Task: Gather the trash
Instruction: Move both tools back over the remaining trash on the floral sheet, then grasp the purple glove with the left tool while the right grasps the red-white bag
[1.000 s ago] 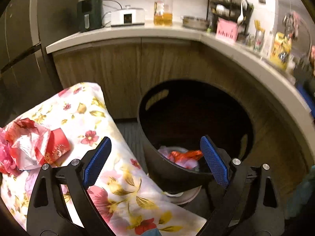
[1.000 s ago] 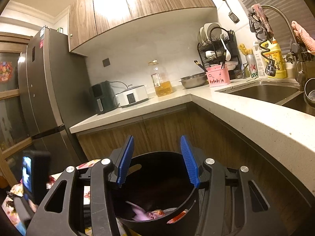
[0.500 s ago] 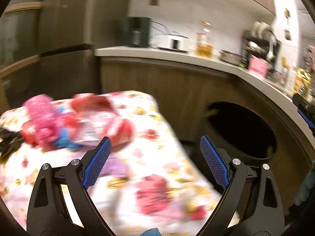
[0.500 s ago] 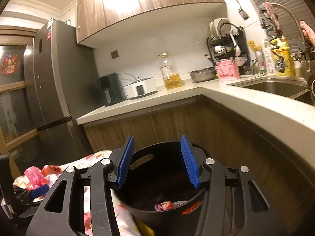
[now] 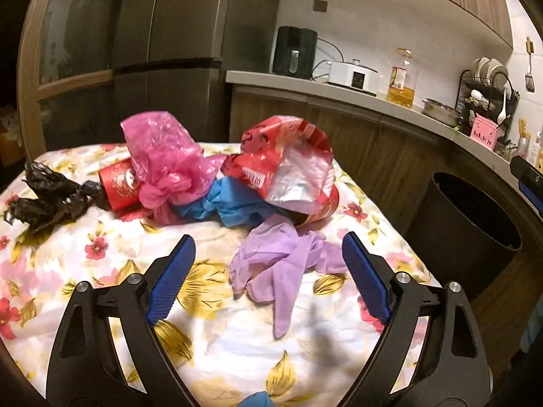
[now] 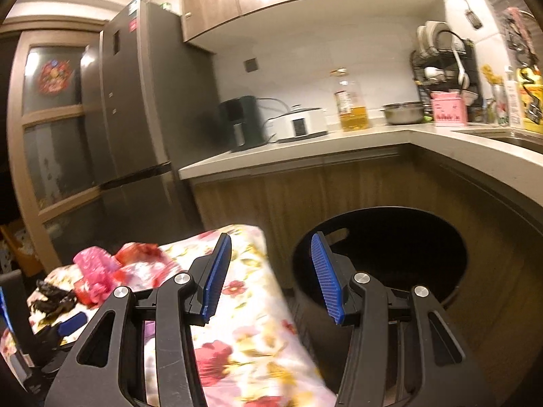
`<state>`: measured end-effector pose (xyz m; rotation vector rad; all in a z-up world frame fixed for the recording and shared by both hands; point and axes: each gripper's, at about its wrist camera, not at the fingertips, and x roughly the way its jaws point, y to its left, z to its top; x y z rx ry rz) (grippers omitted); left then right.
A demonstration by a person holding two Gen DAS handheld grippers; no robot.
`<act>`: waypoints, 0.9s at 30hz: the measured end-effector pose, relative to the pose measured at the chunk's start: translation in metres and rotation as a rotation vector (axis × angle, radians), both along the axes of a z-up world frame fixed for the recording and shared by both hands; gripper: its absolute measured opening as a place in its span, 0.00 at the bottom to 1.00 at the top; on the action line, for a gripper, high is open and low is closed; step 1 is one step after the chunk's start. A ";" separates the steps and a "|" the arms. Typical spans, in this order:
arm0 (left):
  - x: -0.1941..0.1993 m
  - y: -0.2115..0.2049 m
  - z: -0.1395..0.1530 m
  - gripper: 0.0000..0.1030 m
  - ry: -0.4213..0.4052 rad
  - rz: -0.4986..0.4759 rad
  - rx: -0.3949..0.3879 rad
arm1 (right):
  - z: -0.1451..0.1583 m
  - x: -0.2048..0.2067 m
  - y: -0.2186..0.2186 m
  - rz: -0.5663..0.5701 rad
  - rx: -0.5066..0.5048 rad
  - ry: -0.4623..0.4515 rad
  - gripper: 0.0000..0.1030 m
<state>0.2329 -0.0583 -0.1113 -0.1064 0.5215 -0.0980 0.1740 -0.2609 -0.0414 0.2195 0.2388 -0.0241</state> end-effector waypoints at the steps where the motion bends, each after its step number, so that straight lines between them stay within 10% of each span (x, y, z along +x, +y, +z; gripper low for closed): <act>1: 0.005 0.002 -0.002 0.79 0.013 -0.005 -0.006 | 0.000 0.001 0.003 0.007 -0.003 0.000 0.49; 17: 0.041 0.007 -0.044 0.02 0.181 -0.102 -0.053 | -0.010 0.033 0.053 0.098 -0.032 0.040 0.48; 27: 0.006 0.024 -0.023 0.00 0.076 -0.094 -0.060 | -0.013 0.056 0.079 0.171 -0.026 0.059 0.61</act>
